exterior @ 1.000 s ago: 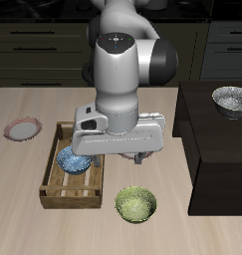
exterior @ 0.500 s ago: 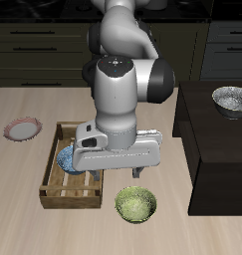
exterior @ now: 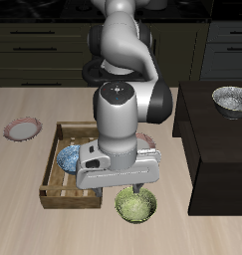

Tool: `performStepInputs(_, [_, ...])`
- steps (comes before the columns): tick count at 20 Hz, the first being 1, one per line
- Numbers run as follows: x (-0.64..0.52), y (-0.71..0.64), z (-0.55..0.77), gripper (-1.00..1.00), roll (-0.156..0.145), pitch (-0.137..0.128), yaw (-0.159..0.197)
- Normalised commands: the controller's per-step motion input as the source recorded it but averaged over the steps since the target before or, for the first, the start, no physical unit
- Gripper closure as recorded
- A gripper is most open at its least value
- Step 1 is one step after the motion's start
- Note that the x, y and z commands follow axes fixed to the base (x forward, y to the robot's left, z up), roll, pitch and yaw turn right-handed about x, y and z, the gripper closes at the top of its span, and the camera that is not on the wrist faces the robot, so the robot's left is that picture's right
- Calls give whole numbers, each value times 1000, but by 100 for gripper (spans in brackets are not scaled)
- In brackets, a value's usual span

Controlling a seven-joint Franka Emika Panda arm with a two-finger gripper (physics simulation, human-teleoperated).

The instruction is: Place the green bowl onto the plate that is in the table center and place the black bowl onto the plate that is next to the blue bowl

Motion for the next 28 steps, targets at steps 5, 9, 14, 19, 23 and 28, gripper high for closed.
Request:
performStepInputs(5, [53,82,-215,-100,1,37,4])
performStepInputs(9, [52,140,-299,-100,4,54,12])
performStepInputs(14, [2,92,-216,-100,1,26,18])
performStepInputs(19, [0,22,-281,-100,0,43,-7])
performStepInputs(23, [-26,-121,-367,-100,-13,51,-17])
performStepInputs(28, [-15,-334,-406,100,-29,65,-28])
